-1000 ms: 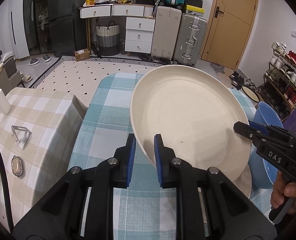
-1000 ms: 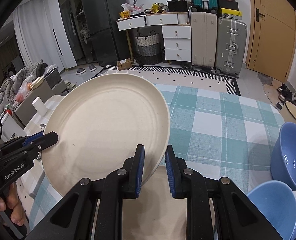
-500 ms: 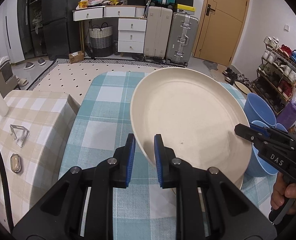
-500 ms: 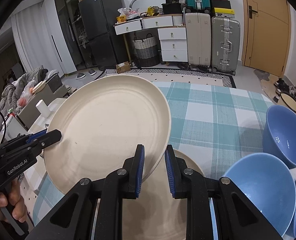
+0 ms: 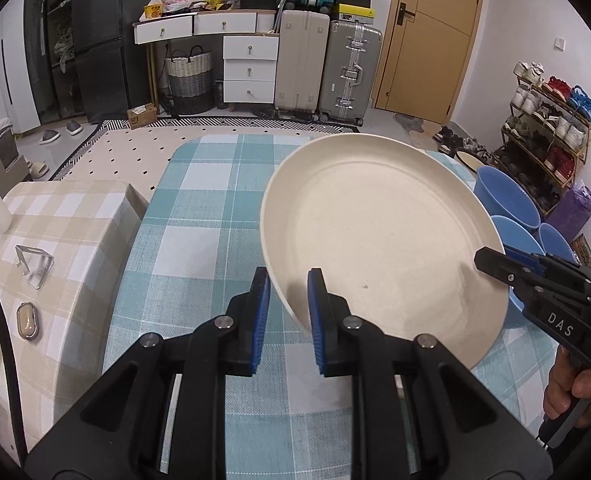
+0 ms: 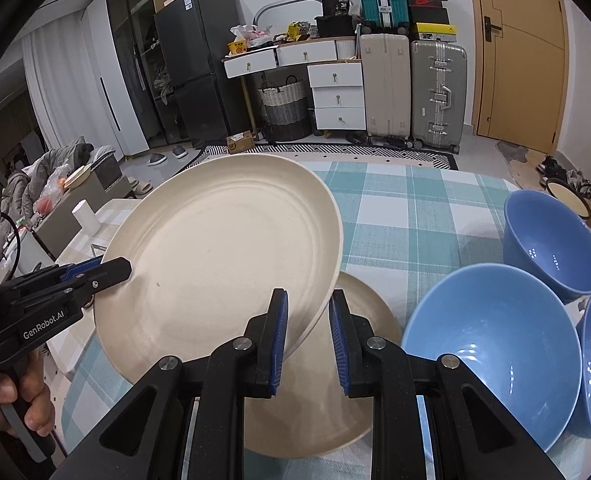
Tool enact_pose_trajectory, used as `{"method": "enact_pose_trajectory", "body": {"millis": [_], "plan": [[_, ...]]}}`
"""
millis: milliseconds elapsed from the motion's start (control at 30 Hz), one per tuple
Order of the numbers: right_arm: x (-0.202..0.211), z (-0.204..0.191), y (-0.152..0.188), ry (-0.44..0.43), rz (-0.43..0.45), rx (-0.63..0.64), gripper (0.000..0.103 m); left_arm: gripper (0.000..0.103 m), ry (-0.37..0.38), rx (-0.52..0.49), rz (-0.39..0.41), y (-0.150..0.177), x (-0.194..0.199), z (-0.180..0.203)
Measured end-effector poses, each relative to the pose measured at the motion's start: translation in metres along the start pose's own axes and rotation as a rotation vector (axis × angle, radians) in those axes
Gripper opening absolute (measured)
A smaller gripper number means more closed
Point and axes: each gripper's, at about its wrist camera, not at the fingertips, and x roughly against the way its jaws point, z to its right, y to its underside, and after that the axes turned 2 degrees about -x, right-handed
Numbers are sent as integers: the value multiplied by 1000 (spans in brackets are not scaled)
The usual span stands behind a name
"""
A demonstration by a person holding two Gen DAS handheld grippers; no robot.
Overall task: Organize plates and bowls
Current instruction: 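Lower the held cream plates onto the cream plate beside the blue bowls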
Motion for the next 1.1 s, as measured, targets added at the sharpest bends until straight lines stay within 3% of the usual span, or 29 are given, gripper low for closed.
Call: {"method": "enact_pose_trajectory", "body": {"millis": [500,1100], "plan": [[2,11,39,22,-44,-56,22,16,36,-38,-42,30,-20,11],[-10,8,68,117,-70,-40,22,16,30,-44,-100,47,-61,13]]}}
